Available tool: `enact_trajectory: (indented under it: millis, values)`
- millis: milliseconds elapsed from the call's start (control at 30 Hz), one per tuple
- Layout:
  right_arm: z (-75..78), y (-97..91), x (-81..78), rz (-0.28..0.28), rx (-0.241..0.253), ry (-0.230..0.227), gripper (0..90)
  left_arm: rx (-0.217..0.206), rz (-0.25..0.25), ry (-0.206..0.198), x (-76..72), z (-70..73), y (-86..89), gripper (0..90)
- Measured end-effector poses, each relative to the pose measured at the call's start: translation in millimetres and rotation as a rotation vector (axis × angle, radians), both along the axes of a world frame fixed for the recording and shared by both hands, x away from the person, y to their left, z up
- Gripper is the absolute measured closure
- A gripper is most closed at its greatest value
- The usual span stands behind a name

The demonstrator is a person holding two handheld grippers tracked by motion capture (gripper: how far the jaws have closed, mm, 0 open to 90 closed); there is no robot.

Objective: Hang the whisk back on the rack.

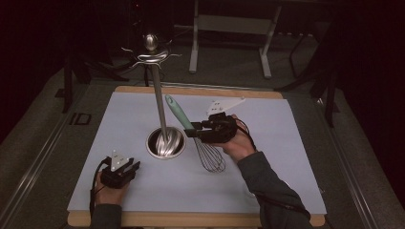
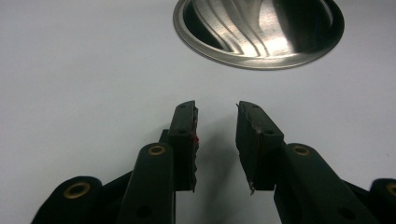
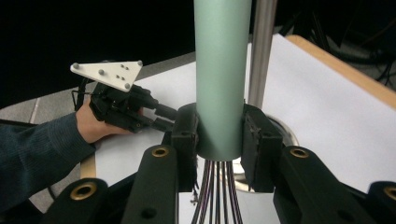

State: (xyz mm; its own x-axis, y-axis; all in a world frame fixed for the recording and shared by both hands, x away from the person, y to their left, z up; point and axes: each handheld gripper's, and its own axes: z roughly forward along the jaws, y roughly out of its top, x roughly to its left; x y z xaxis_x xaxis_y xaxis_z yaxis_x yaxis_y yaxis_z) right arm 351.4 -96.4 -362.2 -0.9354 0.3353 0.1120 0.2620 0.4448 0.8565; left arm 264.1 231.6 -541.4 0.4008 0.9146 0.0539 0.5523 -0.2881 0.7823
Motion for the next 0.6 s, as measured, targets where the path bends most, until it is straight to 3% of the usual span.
enact_trajectory:
  millis: [233, 600]
  values:
    - [10.4, -1.9, -0.5, 0.029, 0.019, -0.046, 69.1, 0.001, -0.001, -0.001, -0.2, 0.0, 0.0, 68.5]
    - [24.1, -4.5, 1.4, 0.026, 0.021, -0.104, 69.1, 0.006, -0.004, -0.001, -0.1, -0.1, -0.5, 69.1]
